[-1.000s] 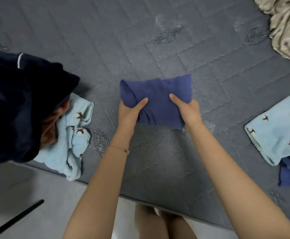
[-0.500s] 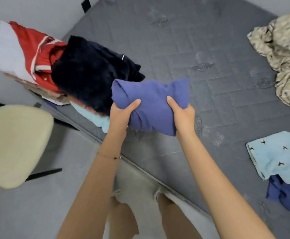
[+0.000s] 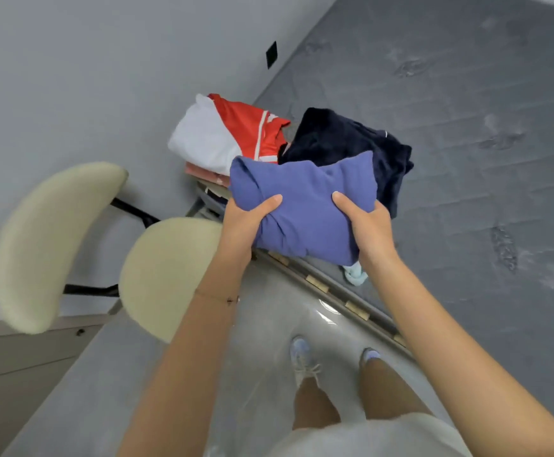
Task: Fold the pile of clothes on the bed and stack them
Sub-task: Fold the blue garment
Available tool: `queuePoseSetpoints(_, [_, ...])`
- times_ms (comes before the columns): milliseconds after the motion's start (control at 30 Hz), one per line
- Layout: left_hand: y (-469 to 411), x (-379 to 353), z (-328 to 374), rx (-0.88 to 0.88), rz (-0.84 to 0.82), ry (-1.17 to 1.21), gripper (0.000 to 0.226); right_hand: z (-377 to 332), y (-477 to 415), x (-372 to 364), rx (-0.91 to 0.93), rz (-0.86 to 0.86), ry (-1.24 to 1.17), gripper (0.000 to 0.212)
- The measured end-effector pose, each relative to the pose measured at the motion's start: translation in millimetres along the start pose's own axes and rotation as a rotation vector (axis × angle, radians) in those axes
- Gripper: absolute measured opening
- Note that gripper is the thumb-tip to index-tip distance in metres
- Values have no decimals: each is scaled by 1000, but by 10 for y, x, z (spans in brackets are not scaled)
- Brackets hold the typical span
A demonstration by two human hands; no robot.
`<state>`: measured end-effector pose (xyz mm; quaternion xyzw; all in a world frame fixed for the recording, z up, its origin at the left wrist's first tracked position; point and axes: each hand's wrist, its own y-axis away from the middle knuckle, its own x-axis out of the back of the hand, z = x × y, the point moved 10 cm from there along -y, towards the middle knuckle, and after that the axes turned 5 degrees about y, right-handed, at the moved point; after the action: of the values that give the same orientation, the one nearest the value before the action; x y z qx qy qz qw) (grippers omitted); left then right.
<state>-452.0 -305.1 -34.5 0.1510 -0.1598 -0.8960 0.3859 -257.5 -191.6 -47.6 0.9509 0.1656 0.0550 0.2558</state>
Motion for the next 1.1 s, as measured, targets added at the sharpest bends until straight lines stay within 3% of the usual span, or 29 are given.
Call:
queuePoseSetpoints(167, [-290,423,137,9,3,45,48,-92,-111,-567,-13,-20,-14,13])
queuePoseSetpoints(267, [-594,589,225,16,7,0,54,-147,-329,-824,-23,-38,-6,15])
queuePoseSetpoints(467, [-1477,925,483,-23,58,-108,58,-253,-996,-1386,-89,-77,-8,25])
queuePoseSetpoints(700, [-2654,1169,597,25,79,-71,55,-375,-1831,-2057,-93,-57,26,30])
queuePoseSetpoints(933, [-3626,1268,508,68,-45,-129,55,-123,-2405,-2415,-226,6,-33,35])
queuePoseSetpoints(1100, [-3959,1442,277,110,-21,-411,57,10,-2543,-2421,-238,97,199,14])
